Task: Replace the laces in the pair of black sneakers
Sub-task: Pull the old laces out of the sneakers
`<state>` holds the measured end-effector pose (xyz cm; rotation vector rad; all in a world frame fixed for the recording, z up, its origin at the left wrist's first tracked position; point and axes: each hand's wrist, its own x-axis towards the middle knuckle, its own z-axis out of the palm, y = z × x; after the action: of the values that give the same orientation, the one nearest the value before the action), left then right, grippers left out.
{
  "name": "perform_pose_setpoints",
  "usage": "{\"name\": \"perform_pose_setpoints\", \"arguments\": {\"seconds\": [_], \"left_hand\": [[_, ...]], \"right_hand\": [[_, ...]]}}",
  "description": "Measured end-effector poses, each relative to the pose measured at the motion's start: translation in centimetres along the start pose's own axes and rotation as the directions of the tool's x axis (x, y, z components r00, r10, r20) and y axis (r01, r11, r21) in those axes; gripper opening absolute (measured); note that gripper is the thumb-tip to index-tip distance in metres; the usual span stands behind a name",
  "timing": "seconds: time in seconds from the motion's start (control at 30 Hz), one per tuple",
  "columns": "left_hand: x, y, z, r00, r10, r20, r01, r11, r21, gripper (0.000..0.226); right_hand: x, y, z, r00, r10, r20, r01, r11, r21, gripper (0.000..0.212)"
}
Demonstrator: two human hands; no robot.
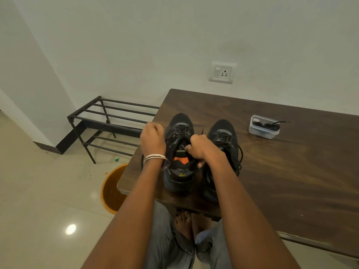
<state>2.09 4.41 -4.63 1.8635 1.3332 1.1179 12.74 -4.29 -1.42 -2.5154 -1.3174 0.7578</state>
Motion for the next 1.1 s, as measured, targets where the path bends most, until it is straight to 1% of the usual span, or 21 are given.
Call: {"name": "perform_pose_setpoints", "arguments": {"seconds": [0.03, 0.1, 0.17, 0.23, 0.27, 0.37, 0.47, 0.67, 0.73, 0.77, 0.8, 0.83, 0.87, 0.9, 0.93, 0.97, 1.0, 1.03, 1.07, 1.1], "left_hand": [[0.0, -0.3, -0.2, 0.996, 0.075, 0.048, -0.076, 0.997, 0.029, 0.015], [0.1, -0.8, -0.1, 0.965, 0.221, 0.143, -0.232, 0.970, 0.067, 0.013], [0.0, -0.7, 0.4, 0.920, 0.311, 0.239, -0.342, 0.934, 0.100, 0.018], [-0.4, -0.4, 0.8, 0.870, 0.355, 0.343, -0.439, 0.874, 0.208, 0.022], [-0.6, -0.1, 1.0, 0.857, 0.356, 0.372, -0.463, 0.849, 0.254, 0.023], [-1.1, 0.8, 1.0, 0.872, 0.325, 0.365, -0.455, 0.815, 0.360, 0.024], [-1.3, 1.4, 1.1, 0.863, 0.318, 0.392, -0.479, 0.762, 0.437, 0.023], [-0.9, 1.1, 1.3, 0.846, 0.314, 0.431, -0.497, 0.757, 0.424, 0.024], [-0.9, 0.8, 1.4, 0.866, 0.314, 0.390, -0.463, 0.798, 0.386, 0.023], [-1.0, 0.7, 1.4, 0.894, 0.291, 0.341, -0.407, 0.847, 0.343, 0.020], [-1.1, 0.8, 1.3, 0.932, 0.248, 0.263, -0.318, 0.909, 0.270, 0.015], [-1.1, 0.9, 1.2, 0.970, 0.167, 0.178, -0.198, 0.964, 0.176, 0.010], [-1.1, 1.1, 1.0, 0.994, 0.066, 0.084, -0.071, 0.996, 0.056, 0.008], [-0.9, 1.2, 0.8, 0.998, -0.055, 0.000, 0.055, 0.995, -0.080, 0.008], [-0.8, 1.2, 0.4, 0.981, -0.184, -0.057, 0.167, 0.961, -0.222, 0.007], [-0.6, 1.1, 0.1, 0.950, -0.299, -0.085, 0.256, 0.908, -0.330, 0.005], [-0.5, 1.0, -0.3, 0.924, -0.369, -0.105, 0.307, 0.875, -0.374, 0.004], [-0.3, 0.8, -0.6, 0.917, -0.375, -0.136, 0.311, 0.886, -0.344, 0.009], [-0.3, 0.6, -0.8, 0.930, -0.325, -0.172, 0.272, 0.923, -0.272, 0.015], [-0.2, 0.3, -1.0, 0.953, -0.230, -0.198, 0.197, 0.965, -0.173, 0.022]], "right_hand": [[0.0, -0.1, 0.0, 1.000, 0.000, 0.005, 0.000, 1.000, 0.004, 0.022], [0.1, -0.4, 0.2, 1.000, -0.006, 0.009, 0.006, 1.000, -0.004, 0.020], [0.1, -0.6, 0.3, 1.000, -0.012, 0.006, 0.012, 1.000, -0.028, 0.020], [0.1, -0.6, 0.3, 1.000, -0.012, 0.009, 0.012, 0.999, -0.038, 0.019], [0.1, -0.6, 0.3, 1.000, -0.012, 0.008, 0.012, 0.999, -0.048, 0.018], [0.3, -0.5, 0.4, 1.000, -0.008, 0.012, 0.009, 0.999, -0.052, 0.015], [0.4, -0.4, 0.4, 1.000, 0.002, 0.026, -0.001, 0.999, -0.033, 0.015], [0.1, -0.5, 0.4, 1.000, 0.004, 0.020, -0.004, 1.000, -0.009, 0.021], [0.0, -0.5, 0.4, 1.000, 0.006, 0.020, -0.006, 1.000, 0.001, 0.020], [-0.1, -0.5, 0.4, 1.000, 0.009, 0.018, -0.009, 1.000, 0.002, 0.020], [-0.2, -0.5, 0.4, 1.000, 0.013, 0.016, -0.013, 1.000, 0.005, 0.020], [-0.2, -0.6, 0.4, 1.000, 0.017, 0.014, -0.017, 1.000, 0.009, 0.021], [-0.1, -0.6, 0.5, 1.000, 0.021, 0.014, -0.021, 1.000, 0.011, 0.022], [-0.1, -0.6, 0.5, 1.000, 0.023, 0.016, -0.023, 1.000, 0.010, 0.023], [0.0, -0.6, 0.5, 1.000, 0.023, 0.018, -0.024, 1.000, 0.009, 0.023], [0.0, -0.6, 0.4, 1.000, 0.022, 0.022, -0.022, 1.000, 0.008, 0.023], [0.0, -0.6, 0.4, 0.999, 0.019, 0.026, -0.019, 1.000, 0.008, 0.024], [0.0, -0.6, 0.3, 0.999, 0.015, 0.028, -0.015, 1.000, 0.009, 0.024], [0.0, -0.6, 0.3, 0.999, 0.013, 0.032, -0.014, 1.000, 0.010, 0.025], [-0.1, -0.6, 0.2, 0.999, 0.012, 0.035, -0.012, 1.000, 0.009, 0.025]]}}
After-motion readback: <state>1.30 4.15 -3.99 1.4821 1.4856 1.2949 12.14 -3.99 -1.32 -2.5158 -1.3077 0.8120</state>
